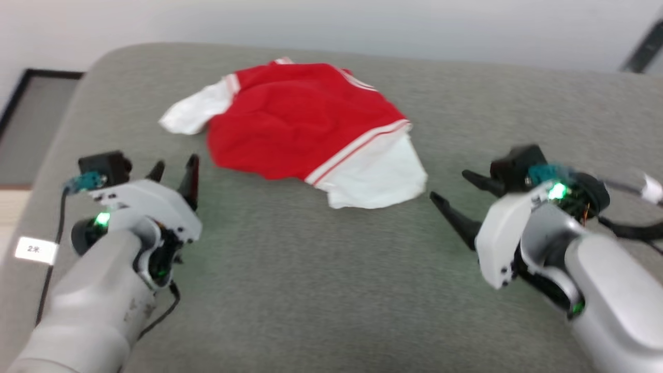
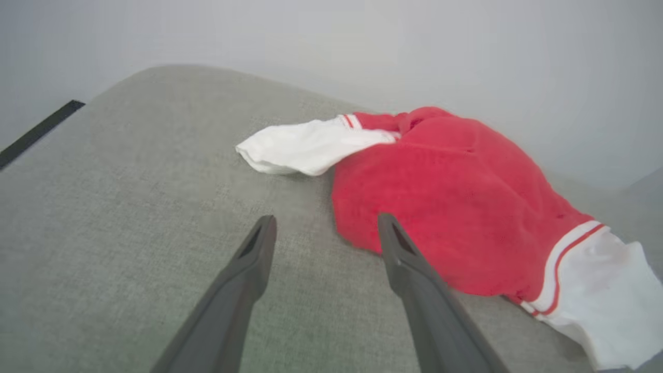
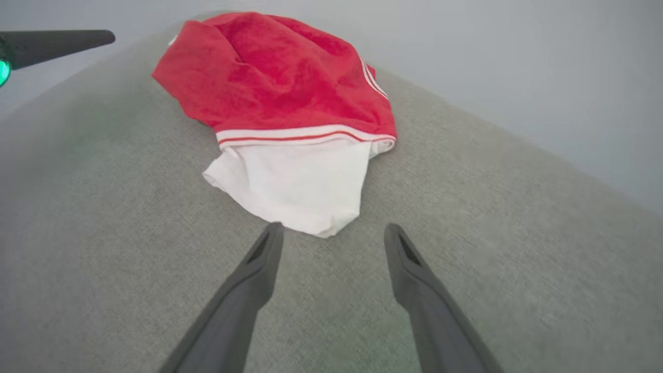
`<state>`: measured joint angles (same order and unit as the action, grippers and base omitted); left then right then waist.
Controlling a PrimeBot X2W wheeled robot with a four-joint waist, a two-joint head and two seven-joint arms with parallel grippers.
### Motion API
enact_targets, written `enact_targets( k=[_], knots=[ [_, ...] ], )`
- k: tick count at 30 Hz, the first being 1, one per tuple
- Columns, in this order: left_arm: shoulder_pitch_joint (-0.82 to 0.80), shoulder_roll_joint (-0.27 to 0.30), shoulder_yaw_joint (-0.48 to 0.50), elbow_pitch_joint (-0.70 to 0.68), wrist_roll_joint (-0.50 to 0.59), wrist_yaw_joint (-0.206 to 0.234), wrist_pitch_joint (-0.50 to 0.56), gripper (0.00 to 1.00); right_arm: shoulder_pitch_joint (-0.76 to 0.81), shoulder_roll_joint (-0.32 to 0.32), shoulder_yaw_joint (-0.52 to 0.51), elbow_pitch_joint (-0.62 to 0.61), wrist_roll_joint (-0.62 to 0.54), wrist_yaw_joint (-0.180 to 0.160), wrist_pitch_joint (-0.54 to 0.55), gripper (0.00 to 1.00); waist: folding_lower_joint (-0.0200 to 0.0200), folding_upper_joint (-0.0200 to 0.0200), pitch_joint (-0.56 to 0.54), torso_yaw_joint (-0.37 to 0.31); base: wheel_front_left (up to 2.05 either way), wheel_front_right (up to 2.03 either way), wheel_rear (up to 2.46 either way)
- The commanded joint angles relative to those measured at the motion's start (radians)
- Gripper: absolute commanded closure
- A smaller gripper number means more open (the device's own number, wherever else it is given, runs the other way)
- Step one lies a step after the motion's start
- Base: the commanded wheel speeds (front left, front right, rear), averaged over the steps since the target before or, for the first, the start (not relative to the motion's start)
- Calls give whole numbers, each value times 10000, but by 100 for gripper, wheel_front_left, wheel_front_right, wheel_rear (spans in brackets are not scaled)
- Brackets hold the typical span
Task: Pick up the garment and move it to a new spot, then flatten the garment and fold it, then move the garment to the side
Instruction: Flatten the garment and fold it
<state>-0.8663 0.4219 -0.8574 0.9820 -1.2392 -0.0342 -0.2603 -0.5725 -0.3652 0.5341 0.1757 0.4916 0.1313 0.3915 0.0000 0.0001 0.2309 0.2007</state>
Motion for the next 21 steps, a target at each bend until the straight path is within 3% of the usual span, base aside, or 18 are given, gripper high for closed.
enact_targets(
  k=[1,7,10,16,21],
  knots=[
    [272,139,421,-669,530,338,-53,0,-359,-46,98,321,203,-11,302,0,0,-1,-256,793,0,0,0],
    [2929,85,2115,-4670,3001,2324,-36,0,-1792,-390,1096,1803,851,-13,1674,0,0,-1,-179,1384,0,0,0],
    [4391,-18,2594,-6386,3809,2962,-36,0,-2380,-444,1479,2581,1091,-11,2147,0,0,-1,-88,1690,0,0,0],
    [5881,-130,3010,-8327,4952,3716,-37,0,-3142,-599,1912,3727,1297,-11,2583,0,0,-1,78,2179,0,0,0],
    [6513,-343,2860,-9305,5605,4020,-38,0,-3699,-625,2125,4897,1193,-11,2623,0,0,-1,289,2640,0,0,0]
  ],
)
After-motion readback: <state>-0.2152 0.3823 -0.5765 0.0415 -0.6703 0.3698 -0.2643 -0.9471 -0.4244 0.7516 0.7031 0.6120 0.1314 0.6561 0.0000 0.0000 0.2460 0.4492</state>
